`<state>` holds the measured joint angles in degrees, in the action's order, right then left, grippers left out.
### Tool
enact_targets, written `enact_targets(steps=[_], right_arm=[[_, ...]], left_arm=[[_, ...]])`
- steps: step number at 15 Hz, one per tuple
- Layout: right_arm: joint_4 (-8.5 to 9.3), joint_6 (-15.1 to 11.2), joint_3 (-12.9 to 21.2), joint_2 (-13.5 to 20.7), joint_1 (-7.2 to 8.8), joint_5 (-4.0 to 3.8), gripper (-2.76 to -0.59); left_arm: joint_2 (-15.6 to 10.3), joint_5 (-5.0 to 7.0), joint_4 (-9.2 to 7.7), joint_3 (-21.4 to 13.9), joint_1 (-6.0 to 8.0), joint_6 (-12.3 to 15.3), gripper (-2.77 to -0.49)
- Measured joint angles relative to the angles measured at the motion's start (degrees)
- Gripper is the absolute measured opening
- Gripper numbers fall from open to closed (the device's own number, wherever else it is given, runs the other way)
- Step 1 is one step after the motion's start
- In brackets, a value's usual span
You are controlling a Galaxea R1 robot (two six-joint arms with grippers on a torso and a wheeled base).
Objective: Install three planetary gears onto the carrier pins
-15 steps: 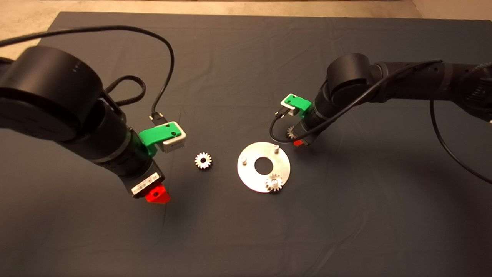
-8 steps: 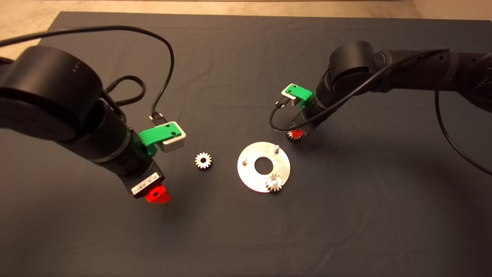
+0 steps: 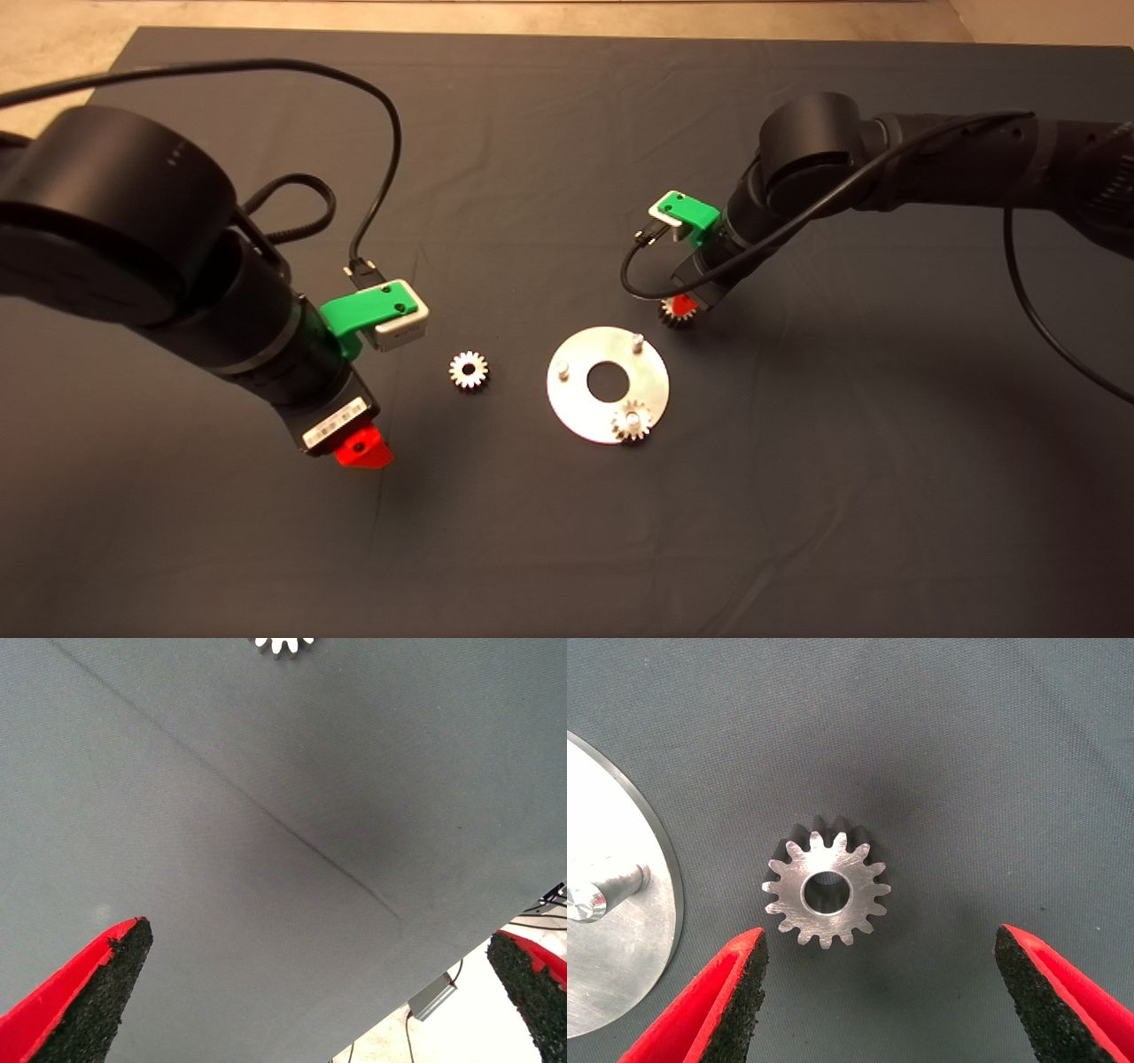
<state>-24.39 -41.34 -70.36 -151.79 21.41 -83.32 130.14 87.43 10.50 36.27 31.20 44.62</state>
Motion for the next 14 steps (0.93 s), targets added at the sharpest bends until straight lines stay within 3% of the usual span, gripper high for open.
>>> enact_targets(steps=[11, 13, 14], right_arm=[[0.01, 0.0, 0.0, 0.0, -2.12, 0.20, -1.47], [0.01, 0.0, 0.0, 0.0, -2.44, 0.68, -1.47], [0.04, 0.0, 0.0, 0.0, -2.61, 1.33, -1.47]], left_arm=[[0.0, 0.00, 0.00, 0.0, 0.00, 0.0, -0.49], [0.0, 0.00, 0.00, 0.0, 0.00, 0.0, -0.49], [0.0, 0.00, 0.00, 0.0, 0.00, 0.0, -0.49]])
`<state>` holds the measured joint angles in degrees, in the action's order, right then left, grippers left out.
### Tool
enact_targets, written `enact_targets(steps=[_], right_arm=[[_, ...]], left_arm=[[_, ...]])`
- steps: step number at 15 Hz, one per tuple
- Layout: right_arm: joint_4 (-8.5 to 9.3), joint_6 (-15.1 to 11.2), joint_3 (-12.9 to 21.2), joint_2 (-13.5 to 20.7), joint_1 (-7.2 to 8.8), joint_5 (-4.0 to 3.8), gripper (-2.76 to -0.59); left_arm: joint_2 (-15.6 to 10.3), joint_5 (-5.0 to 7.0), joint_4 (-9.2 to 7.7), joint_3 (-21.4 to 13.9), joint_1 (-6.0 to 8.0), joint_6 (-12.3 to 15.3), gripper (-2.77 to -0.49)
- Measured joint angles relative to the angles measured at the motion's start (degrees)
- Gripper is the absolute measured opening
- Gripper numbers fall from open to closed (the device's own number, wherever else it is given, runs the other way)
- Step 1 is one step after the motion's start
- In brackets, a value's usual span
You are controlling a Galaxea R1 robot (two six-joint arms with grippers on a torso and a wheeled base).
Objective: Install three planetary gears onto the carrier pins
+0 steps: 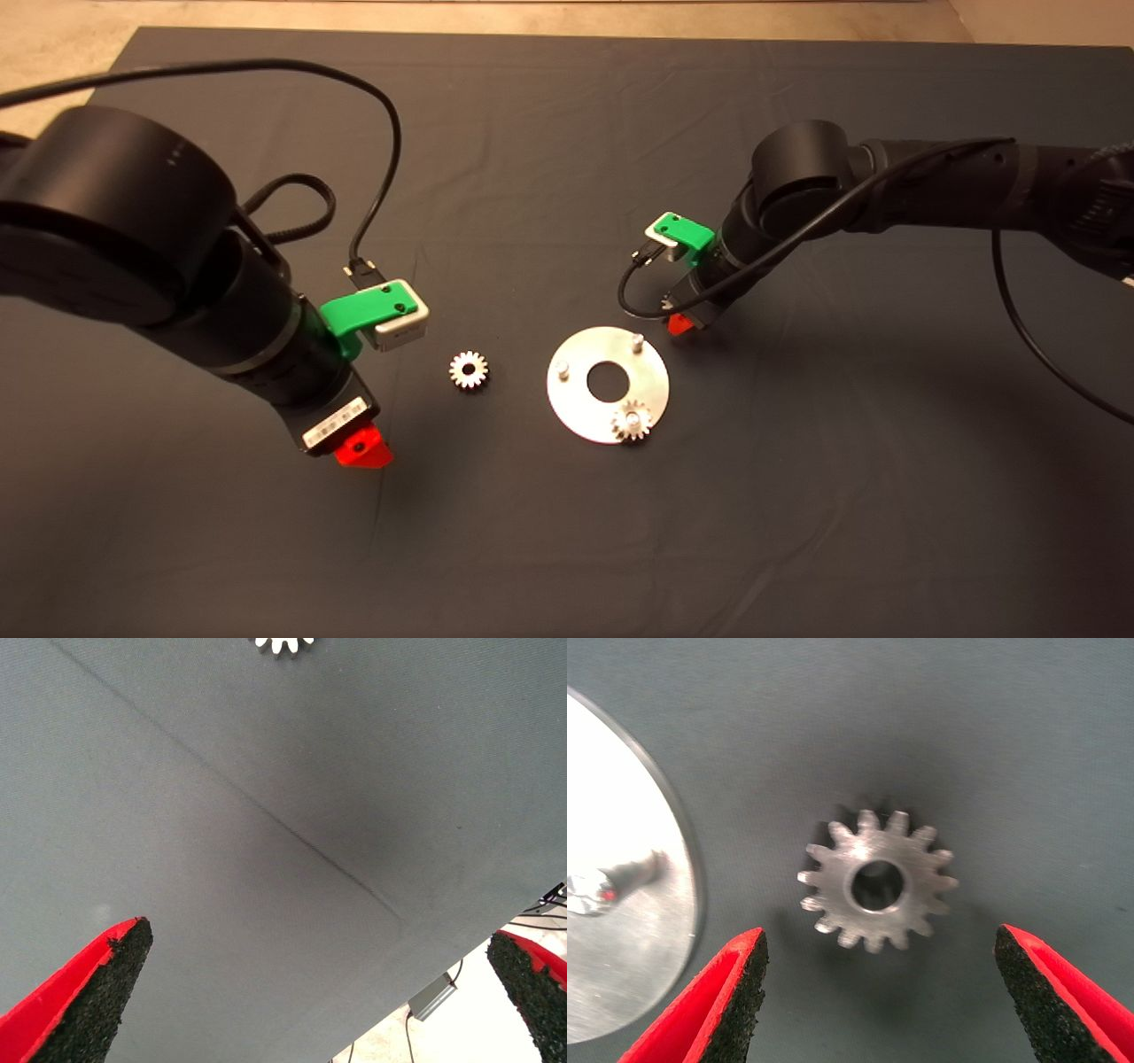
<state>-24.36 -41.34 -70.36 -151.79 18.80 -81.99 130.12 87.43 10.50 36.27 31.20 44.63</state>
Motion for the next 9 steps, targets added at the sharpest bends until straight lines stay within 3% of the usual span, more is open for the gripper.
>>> enact_targets(steps=[1, 2, 9], right_arm=[[-0.02, 0.0, 0.0, 0.0, -0.09, 0.97, -1.47], [-0.01, 0.0, -0.1, 0.0, -0.11, 1.46, -1.47], [-0.02, 0.2, -0.3, 0.0, -0.11, 1.48, -1.54]], left_arm=[[0.0, 0.00, 0.00, 0.0, 0.00, 0.0, -0.49], [0.0, 0.00, 0.00, 0.0, 0.00, 0.0, -0.49], [-0.1, 0.00, 0.00, 0.0, 0.00, 0.0, -0.49]])
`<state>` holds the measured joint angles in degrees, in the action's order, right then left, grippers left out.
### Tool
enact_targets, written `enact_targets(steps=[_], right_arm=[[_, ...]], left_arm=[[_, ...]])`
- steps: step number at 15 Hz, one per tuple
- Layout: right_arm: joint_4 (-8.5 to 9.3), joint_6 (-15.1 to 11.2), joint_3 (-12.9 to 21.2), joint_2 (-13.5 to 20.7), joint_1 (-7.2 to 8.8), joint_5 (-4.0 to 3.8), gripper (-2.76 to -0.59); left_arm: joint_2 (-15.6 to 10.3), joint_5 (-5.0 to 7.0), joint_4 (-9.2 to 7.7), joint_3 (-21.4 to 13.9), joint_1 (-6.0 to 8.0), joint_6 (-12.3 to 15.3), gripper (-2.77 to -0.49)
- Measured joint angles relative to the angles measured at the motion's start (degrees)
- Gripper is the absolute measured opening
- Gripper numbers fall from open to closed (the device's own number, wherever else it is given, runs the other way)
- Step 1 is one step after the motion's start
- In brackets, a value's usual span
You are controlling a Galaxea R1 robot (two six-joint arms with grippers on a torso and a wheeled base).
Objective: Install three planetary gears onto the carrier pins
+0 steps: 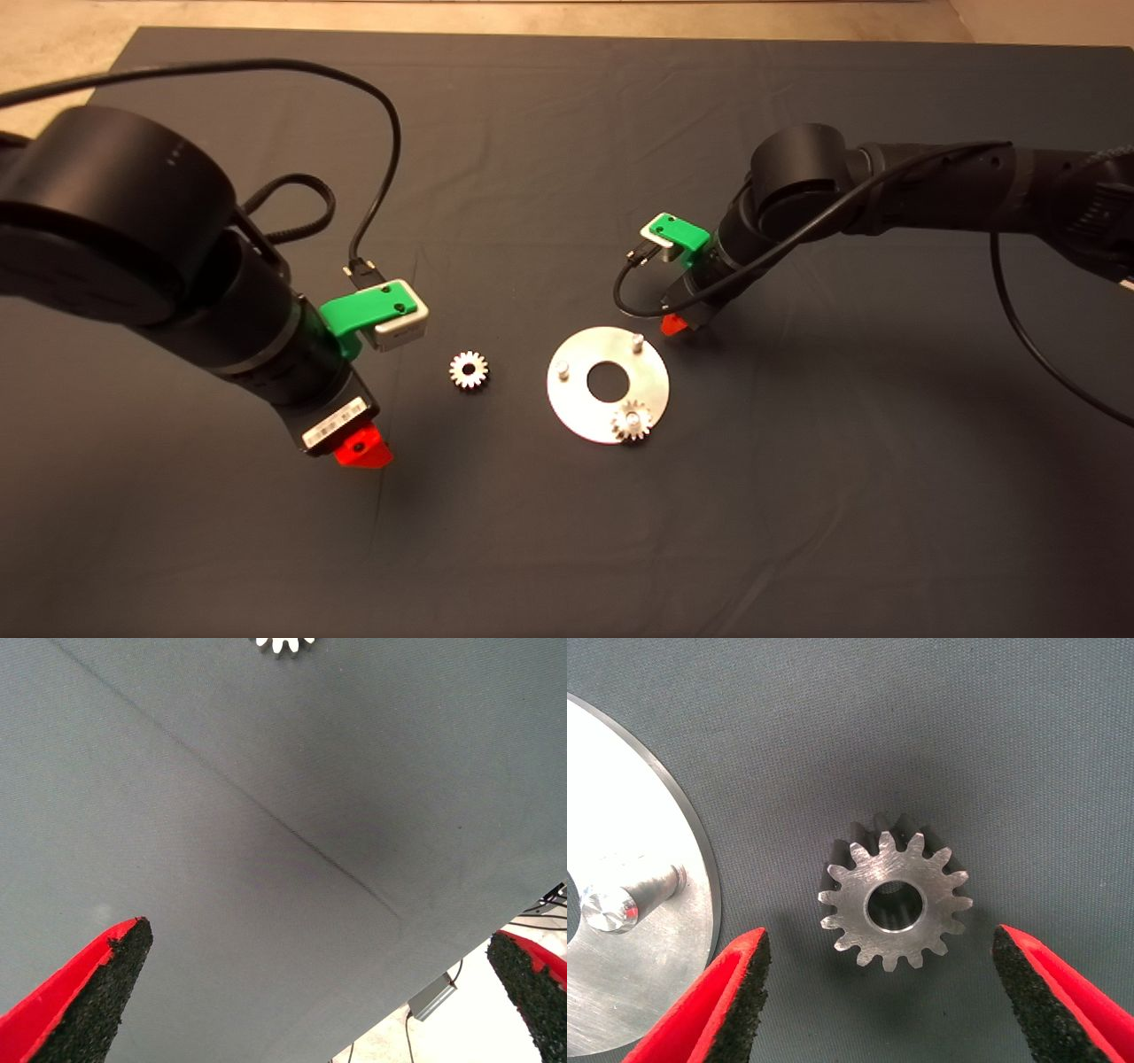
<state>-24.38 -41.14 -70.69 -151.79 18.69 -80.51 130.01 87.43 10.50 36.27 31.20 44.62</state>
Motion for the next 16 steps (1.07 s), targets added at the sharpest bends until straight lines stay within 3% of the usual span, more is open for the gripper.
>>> enact_targets(steps=[5, 7, 11, 13, 16], right_arm=[[0.00, 0.6, 0.0, 0.0, -1.41, -0.02, -1.57], [0.00, 0.6, 0.0, 0.0, -1.46, -0.04, -1.69], [0.00, 0.6, 0.0, 0.0, -1.52, -0.03, -1.69], [0.00, 0.6, 0.0, 0.0, -1.50, -0.02, -1.82], [0.00, 1.2, 0.0, 0.0, -1.51, -0.02, -1.84]], left_arm=[[0.0, 0.00, 0.00, 0.0, 0.00, 0.0, -0.49], [0.0, -0.02, 0.00, 0.0, 0.26, 0.0, -0.49], [0.0, 0.00, 0.00, 0.0, 0.30, 0.0, -0.49], [0.0, 0.00, 0.00, 0.0, 0.30, 0.0, -0.49], [0.0, 0.00, 0.00, 0.0, 0.30, 0.0, -0.49]])
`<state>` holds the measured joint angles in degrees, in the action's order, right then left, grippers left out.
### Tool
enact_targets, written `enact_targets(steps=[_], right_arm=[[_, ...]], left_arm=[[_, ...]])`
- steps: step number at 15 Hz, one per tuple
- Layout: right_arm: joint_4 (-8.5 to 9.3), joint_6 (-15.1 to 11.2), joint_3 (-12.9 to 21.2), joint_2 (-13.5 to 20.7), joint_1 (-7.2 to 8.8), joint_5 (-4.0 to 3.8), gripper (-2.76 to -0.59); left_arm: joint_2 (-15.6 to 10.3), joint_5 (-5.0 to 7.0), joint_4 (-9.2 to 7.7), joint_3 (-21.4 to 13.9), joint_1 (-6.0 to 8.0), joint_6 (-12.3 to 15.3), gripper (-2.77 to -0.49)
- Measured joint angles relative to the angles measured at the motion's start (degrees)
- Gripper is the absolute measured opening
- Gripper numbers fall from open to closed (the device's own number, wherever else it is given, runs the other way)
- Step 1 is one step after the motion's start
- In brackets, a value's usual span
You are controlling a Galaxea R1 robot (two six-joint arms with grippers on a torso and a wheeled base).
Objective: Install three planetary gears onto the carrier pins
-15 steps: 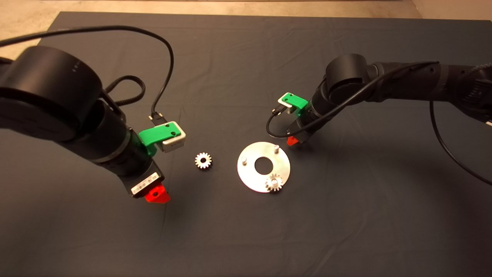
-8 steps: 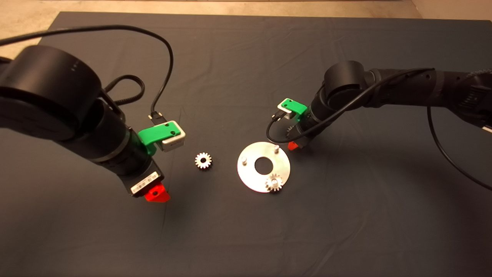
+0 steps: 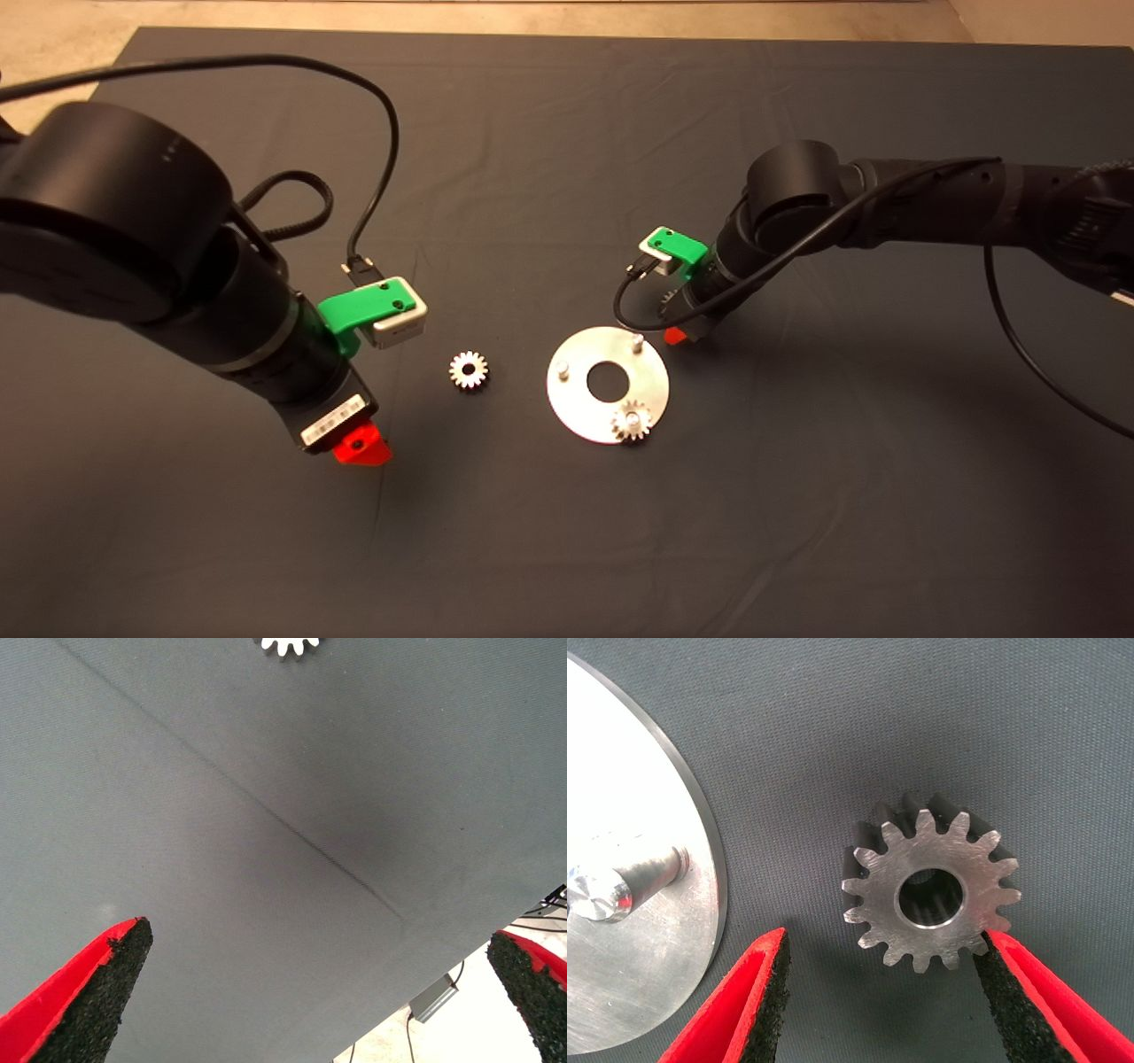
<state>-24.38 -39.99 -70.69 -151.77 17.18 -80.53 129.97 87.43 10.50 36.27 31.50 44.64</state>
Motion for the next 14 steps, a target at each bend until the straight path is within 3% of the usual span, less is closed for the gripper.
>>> enact_targets(steps=[5, 12, 13, 14], right_arm=[[-0.01, 0.4, 0.0, 0.0, 0.02, 0.05, -1.84], [-0.06, 3.4, -2.0, 0.0, 0.31, 0.05, -1.84], [-0.06, 3.4, -2.0, 0.0, 0.31, 0.15, -1.84], [-0.06, 3.4, -2.0, 0.0, 0.32, 0.74, -1.84]], left_arm=[[0.0, 0.00, 0.00, 0.0, 0.48, 0.0, -0.49], [0.0, 0.00, 0.00, 0.0, 0.48, 0.0, -0.49], [0.0, 0.00, -0.02, 0.0, 0.48, 0.0, -0.49], [0.0, 0.00, 0.00, 0.0, 0.48, 0.0, -0.49]])
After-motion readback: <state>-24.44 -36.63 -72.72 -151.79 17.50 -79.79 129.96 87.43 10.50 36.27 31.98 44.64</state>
